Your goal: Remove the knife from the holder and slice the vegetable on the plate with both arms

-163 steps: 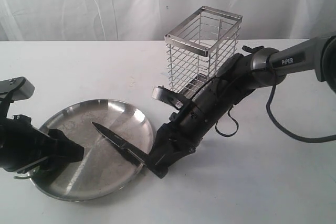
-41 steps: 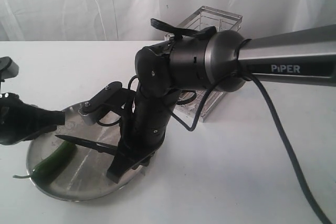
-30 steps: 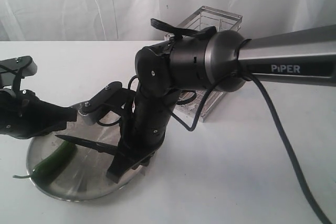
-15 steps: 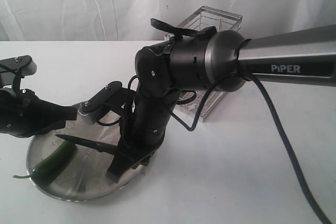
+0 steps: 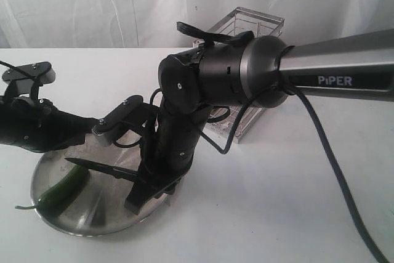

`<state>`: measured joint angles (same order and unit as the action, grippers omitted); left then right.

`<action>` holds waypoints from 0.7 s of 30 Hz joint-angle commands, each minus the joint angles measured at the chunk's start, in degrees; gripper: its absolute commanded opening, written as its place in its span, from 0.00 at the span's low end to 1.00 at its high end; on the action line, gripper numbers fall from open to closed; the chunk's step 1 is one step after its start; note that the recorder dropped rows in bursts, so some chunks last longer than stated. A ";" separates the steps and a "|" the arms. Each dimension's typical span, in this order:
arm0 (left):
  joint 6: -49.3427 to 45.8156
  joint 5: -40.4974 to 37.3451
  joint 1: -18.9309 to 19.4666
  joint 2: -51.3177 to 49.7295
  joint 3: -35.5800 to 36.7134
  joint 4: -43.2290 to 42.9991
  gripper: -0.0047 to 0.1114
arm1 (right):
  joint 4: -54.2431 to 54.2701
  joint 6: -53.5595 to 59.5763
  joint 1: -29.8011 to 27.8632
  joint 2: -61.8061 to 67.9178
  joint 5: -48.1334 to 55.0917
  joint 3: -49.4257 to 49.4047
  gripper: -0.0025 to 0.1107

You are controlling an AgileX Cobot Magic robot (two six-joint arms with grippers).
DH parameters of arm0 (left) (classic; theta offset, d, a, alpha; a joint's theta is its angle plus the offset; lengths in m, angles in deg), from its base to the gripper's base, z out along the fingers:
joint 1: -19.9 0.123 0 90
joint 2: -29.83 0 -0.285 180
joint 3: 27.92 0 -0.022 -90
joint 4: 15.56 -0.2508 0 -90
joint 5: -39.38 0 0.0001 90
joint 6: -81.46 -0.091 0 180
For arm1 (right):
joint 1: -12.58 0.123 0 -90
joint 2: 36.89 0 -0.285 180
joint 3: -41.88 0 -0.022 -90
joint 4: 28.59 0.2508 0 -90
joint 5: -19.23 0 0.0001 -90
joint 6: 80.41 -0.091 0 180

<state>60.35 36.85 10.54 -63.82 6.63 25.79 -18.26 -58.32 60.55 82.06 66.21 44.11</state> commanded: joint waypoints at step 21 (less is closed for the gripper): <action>-36.34 -31.41 19.45 -2.84 -4.25 30.93 0.04 | 0.21 -0.25 0.01 -0.27 -0.59 -0.15 0.02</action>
<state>26.86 9.18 28.18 -65.70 3.24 53.49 -18.26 -58.32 60.55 82.06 66.10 44.11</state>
